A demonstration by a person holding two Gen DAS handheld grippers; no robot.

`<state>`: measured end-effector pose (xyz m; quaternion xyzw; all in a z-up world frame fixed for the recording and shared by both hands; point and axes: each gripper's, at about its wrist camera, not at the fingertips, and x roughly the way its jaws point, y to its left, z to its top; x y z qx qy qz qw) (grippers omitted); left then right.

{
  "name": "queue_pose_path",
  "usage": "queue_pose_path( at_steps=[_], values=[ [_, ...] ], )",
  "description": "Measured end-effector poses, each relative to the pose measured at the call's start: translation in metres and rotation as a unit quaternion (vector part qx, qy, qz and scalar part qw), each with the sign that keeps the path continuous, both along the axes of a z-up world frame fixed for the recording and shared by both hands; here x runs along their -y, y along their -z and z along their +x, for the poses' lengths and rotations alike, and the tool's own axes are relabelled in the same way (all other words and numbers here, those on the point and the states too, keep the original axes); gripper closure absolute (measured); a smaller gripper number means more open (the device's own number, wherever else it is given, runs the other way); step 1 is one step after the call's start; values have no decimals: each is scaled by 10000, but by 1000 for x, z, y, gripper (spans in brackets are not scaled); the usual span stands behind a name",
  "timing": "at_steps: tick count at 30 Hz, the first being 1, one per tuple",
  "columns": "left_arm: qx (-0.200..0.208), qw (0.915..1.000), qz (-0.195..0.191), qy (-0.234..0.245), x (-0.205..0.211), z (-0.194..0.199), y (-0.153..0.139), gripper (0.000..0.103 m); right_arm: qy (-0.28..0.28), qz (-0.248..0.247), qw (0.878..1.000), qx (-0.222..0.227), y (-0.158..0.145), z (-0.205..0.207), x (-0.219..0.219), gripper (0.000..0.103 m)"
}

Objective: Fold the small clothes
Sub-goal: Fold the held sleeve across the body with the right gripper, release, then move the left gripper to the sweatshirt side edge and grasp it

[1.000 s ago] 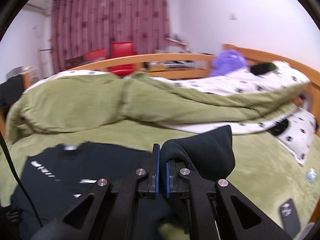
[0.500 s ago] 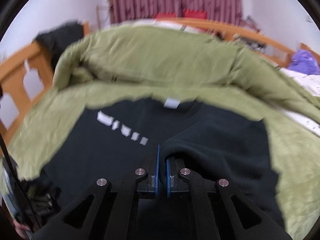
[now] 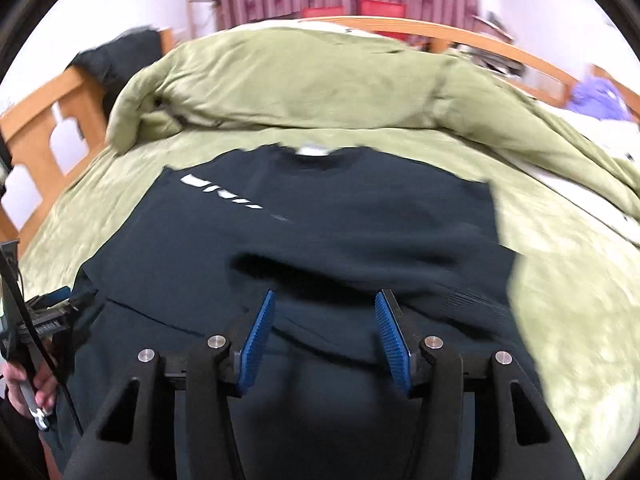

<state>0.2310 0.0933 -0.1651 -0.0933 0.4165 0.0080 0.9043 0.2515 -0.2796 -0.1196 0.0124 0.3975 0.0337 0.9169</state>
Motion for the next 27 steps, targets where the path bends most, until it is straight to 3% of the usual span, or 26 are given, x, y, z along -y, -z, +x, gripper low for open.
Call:
queue_pose_path(
  at_steps=[4,9,13,19,27],
  values=[
    [252,9993,154,238,29,-5,-32,10,535,146,9985,10,-12,-24,55,51],
    [517,9947,340,818,99,-1,-63,10,1016,396,9940,9,-14,-51,106,51],
    [548,9896,320,1289,163,15,-75,10,1104,-21,9939,33,-14,-70,130,51],
    [552,9765,284,2064,252,36,-71,10,1181,-693,9906,11,-10,-90,161,51],
    [496,9512,162,3041,344,48,-45,10,1543,-703,9853,-206,13,-105,204,51]
  ],
)
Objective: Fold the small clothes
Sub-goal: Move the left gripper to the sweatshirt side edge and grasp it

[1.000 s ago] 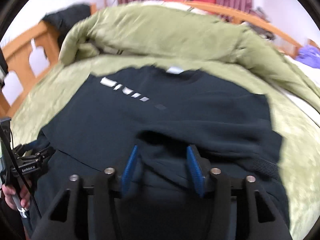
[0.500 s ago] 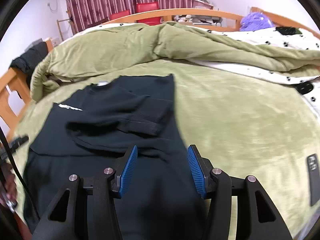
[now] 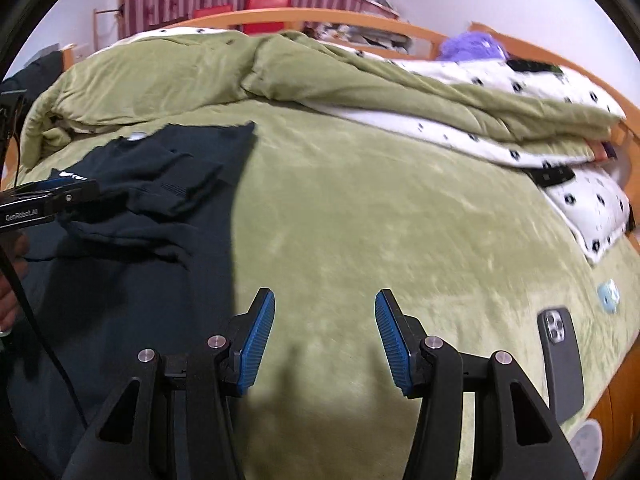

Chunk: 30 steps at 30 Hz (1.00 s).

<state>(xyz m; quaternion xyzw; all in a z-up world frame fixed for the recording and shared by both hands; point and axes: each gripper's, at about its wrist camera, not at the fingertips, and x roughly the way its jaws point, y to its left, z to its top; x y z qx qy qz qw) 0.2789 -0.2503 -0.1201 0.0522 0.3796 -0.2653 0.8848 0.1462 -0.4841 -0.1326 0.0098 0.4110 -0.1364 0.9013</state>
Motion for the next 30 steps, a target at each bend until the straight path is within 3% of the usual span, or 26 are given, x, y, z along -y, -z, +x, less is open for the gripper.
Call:
queue_pose_path(
  at_steps=[4,11,13,15,16,21,30],
  values=[
    [-50,9996,83,269,29,5,15,10,100,109,9999,38,7,-10,13,51],
    [-183,9987,362,297,48,13,40,15,155,327,9993,73,15,-17,21,51],
    [-146,9993,293,194,46,14,37,33,157,358,9992,89,15,-18,21,51],
    [-123,9995,257,110,42,18,34,73,155,377,9991,98,15,-19,19,51],
    [-113,9996,227,80,40,20,32,79,155,396,9990,100,14,-20,18,51],
    [110,9992,-242,-284,11,20,5,84,152,533,9984,140,11,-23,9,51],
    [648,9865,-413,-1446,-93,15,-49,85,-128,585,9977,326,-6,-19,-33,51]
  ],
)
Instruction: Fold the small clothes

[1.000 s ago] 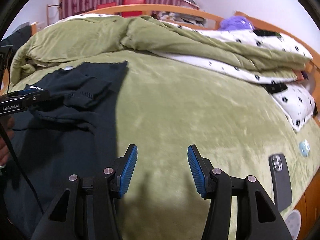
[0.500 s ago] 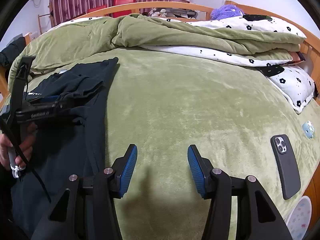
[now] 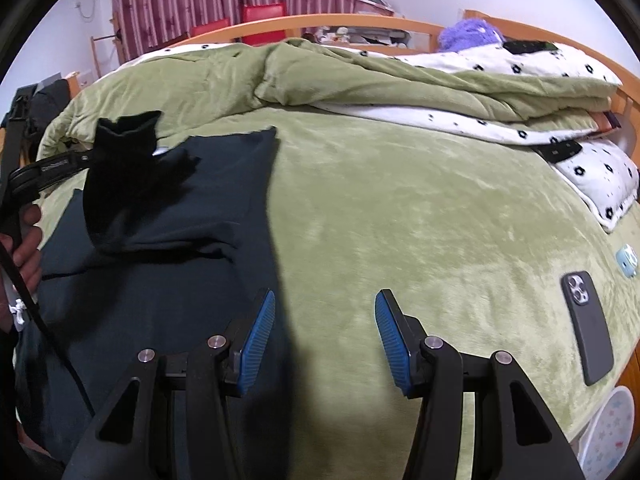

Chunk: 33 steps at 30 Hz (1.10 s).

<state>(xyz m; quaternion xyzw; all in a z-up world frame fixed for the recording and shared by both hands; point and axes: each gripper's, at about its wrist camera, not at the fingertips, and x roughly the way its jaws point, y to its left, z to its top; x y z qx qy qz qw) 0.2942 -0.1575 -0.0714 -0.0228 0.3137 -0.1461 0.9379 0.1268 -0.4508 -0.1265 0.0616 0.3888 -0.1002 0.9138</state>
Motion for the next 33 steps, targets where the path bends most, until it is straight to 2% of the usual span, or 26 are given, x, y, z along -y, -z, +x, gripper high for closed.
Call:
queue_pose_path(
  at_steps=[3,8,11,15,20,24,27,31,32,33],
  values=[
    [-50,9990,-48,-440,-47,-1,0,85,-171,22,9998,52,-1,9,-19,51],
    [-598,9909,-199,-1186,-126,0,31,81,-451,-20,9990,30,3,31,-55,51],
    [-777,9856,-233,-1481,-158,-6,49,81,-579,-54,9983,19,7,41,-72,51],
    [-957,9829,-241,-1553,-181,-12,68,81,-684,-195,9975,-1,13,55,-91,52],
    [-971,9839,-268,-1479,-191,-17,77,81,-664,-276,9974,47,18,72,-100,52],
    [-1038,9866,-386,-1200,-186,-12,82,81,-620,-249,9978,34,24,83,-100,51],
    [-1069,9893,-278,-951,-169,-21,92,81,-557,-229,9982,-30,34,86,-98,51],
    [-1191,9907,63,-653,-144,-37,112,81,-423,-175,9988,-152,49,82,-92,51],
    [-1072,9919,237,-646,-137,-43,115,77,-396,-123,9990,-180,51,80,-91,51],
    [-947,9929,336,-632,-133,-48,116,67,-396,-79,9990,-183,53,78,-90,51]
  ],
)
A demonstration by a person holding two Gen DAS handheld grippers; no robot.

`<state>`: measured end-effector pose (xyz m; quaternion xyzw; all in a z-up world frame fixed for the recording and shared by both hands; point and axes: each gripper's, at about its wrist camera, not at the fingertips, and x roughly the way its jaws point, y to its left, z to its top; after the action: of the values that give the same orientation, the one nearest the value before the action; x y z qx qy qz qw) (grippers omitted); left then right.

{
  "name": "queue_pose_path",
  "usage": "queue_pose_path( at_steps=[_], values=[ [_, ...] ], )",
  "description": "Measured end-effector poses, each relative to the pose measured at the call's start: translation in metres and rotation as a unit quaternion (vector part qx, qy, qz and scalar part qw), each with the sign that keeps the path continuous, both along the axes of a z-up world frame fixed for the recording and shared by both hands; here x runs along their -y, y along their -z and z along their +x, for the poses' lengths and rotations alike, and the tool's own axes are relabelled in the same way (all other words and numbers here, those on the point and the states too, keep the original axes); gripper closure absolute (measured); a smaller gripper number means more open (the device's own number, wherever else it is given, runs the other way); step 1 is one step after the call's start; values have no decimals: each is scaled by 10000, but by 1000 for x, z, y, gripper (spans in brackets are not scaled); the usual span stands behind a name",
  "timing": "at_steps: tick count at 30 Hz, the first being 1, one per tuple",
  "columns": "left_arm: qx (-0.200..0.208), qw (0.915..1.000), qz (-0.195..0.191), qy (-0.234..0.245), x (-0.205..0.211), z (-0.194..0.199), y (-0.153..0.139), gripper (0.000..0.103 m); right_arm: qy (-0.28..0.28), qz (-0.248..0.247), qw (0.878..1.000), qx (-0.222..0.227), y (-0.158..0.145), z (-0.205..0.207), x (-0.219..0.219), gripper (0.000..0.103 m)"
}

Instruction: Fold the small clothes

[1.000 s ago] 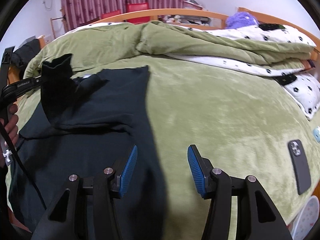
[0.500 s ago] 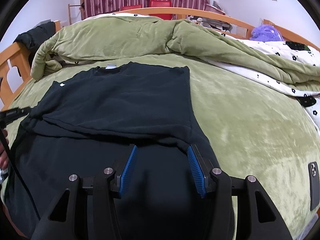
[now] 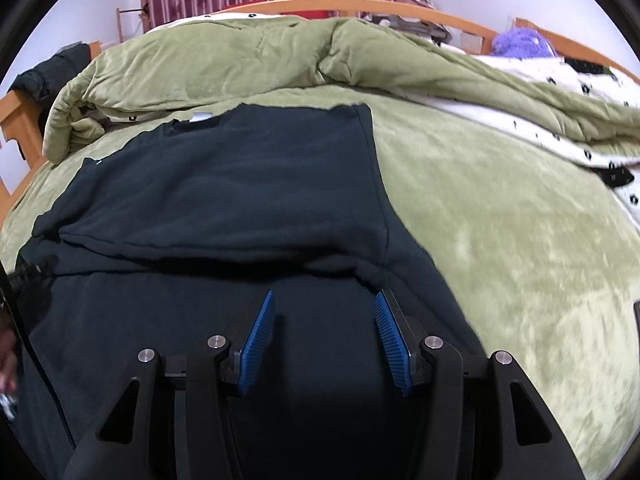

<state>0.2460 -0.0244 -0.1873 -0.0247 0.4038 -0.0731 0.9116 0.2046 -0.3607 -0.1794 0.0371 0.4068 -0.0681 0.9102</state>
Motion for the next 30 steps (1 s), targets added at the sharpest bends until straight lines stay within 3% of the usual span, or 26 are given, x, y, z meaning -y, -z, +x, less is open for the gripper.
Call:
queue_pose_path(
  at_steps=[3,4,7,15,30],
  values=[
    [119,9995,196,196,12,-8,1,43,-32,-14,10000,0,2,-8,-1,51],
    [131,9991,328,251,17,-8,3,41,-53,-52,10000,-12,2,-10,-3,51],
    [138,9977,618,235,26,-9,4,40,-92,-51,9999,-2,3,-15,-6,50],
    [145,9978,611,207,25,-10,5,39,124,13,9999,29,29,-19,-8,47],
    [128,9972,701,205,26,-10,5,38,123,-115,9999,5,31,-20,-13,46]
  ],
)
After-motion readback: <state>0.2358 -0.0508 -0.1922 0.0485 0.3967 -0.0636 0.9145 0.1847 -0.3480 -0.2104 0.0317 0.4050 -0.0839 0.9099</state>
